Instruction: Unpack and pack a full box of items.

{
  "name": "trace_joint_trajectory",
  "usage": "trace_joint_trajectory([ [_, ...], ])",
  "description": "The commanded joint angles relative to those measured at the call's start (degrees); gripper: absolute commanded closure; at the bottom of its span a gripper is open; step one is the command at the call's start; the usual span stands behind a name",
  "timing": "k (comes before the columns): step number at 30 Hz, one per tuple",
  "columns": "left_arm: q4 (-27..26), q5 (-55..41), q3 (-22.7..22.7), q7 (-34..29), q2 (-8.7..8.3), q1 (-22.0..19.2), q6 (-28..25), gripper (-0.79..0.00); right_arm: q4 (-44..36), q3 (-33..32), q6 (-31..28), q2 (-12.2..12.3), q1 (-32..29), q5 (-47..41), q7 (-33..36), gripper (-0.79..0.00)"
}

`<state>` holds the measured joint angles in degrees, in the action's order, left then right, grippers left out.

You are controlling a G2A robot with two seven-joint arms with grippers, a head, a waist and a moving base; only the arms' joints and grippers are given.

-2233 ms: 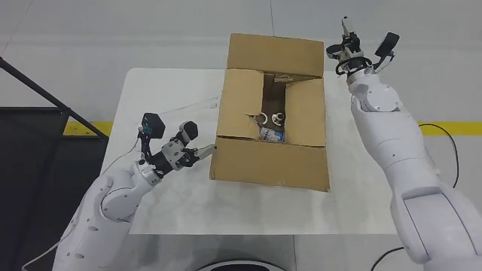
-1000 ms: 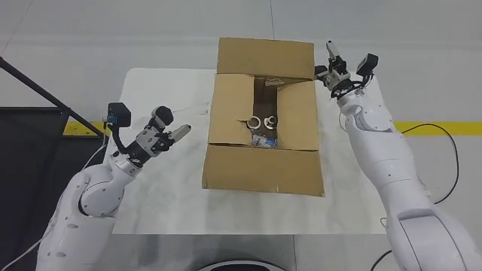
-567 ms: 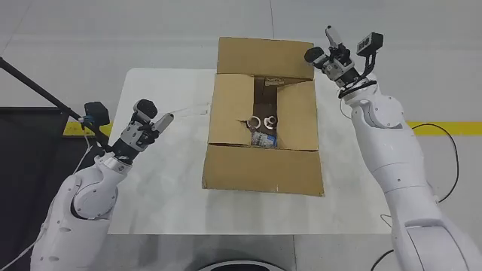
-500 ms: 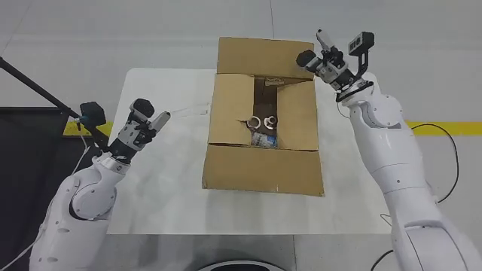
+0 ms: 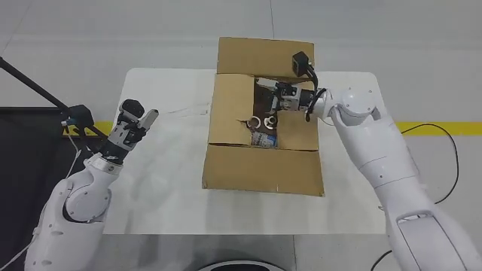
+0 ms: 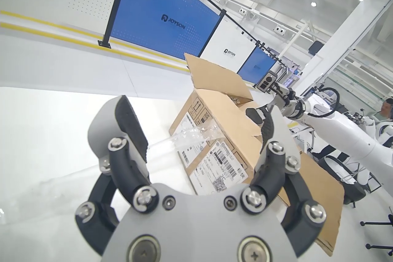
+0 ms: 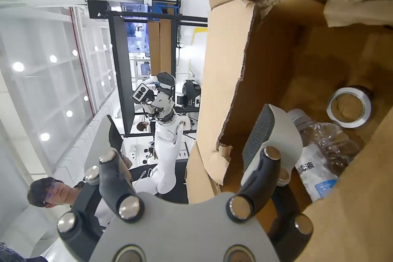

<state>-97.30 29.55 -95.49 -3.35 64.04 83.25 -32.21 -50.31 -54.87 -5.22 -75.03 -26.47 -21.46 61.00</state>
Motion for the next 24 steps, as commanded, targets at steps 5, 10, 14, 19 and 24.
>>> trace_joint_trajectory([
  [5, 0.24, 0.07, 0.09, -0.35, 0.00, -0.31, -0.45, -0.785, 3.39, 3.51, 0.26, -2.10, 1.74, -2.09, -0.11, -0.785],
  [10, 0.21, -0.08, -0.52, -0.20, -0.03, -0.01, -0.80, -0.785, 6.57, 5.28, -0.64, -3.89, 3.33, -4.91, -0.35, -0.785],
  [14, 0.08, -0.14, -1.05, -0.01, -0.05, 0.37, -0.89, -0.785, 8.56, 5.39, -2.03, -5.09, 4.56, -8.14, -0.99, -0.785],
  [19, -0.03, -0.22, -1.52, 0.25, -0.05, 0.74, -1.09, -0.785, 9.70, 5.25, -3.39, -6.41, 6.01, -11.67, -1.59, -0.785],
  [24, 0.13, -0.52, -2.30, 1.06, -0.04, 1.20, -1.26, -0.785, 8.92, 6.17, -4.24, -8.07, 7.26, -14.08, -2.82, -0.785],
])
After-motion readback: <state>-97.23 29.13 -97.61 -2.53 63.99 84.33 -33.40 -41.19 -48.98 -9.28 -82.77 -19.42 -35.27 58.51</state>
